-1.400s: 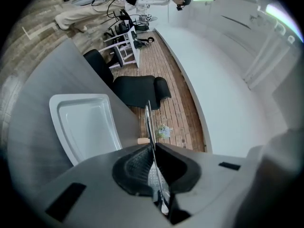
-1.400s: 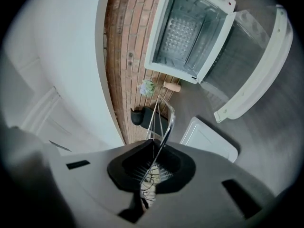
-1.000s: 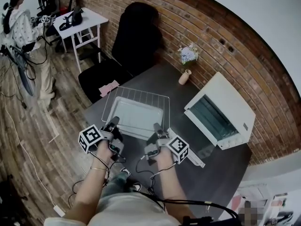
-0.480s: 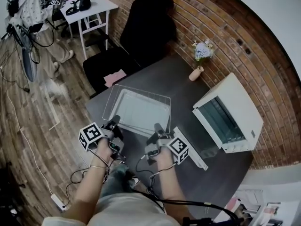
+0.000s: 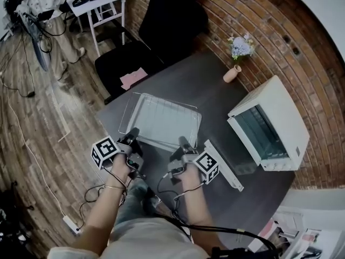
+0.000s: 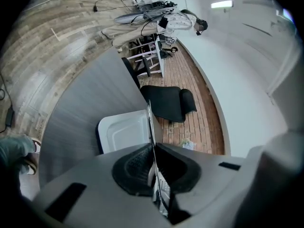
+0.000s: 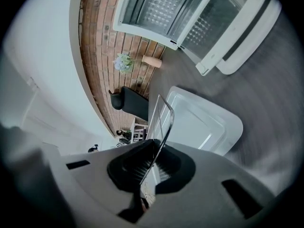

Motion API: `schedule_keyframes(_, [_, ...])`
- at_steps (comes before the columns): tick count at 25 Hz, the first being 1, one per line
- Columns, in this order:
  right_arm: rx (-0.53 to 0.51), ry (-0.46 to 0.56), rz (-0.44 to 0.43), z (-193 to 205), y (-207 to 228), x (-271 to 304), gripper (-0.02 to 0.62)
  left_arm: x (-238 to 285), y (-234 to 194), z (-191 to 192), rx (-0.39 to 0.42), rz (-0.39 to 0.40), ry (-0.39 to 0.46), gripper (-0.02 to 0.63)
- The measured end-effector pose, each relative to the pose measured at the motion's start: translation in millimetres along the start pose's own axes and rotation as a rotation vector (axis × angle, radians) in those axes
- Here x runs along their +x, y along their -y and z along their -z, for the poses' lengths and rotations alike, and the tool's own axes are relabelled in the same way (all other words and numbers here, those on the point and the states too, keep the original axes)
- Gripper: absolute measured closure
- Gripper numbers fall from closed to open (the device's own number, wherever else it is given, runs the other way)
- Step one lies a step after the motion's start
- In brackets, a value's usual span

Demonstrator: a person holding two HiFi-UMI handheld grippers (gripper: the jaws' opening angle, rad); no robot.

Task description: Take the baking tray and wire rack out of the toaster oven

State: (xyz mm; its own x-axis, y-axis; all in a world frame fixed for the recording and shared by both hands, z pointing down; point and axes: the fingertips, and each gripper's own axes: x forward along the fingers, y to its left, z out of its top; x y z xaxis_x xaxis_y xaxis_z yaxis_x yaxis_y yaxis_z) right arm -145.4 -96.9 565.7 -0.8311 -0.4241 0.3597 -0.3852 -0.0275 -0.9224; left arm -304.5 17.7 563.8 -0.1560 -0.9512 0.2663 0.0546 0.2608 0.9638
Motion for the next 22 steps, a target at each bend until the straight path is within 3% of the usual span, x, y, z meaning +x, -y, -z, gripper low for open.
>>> schedule_keyframes(15, [-0.023, 0.002, 0.059, 0.5, 21.8, 5.9, 0.595, 9.6, -19.9, 2.7, 0.004, -0.052, -0.028, 0.591])
schedule_keyframes(22, [-0.020, -0.015, 0.100, 0.7, 27.1, 6.0, 0.589, 10.1, -27.4, 4.8, 0.015, -0.126, -0.040, 0.591])
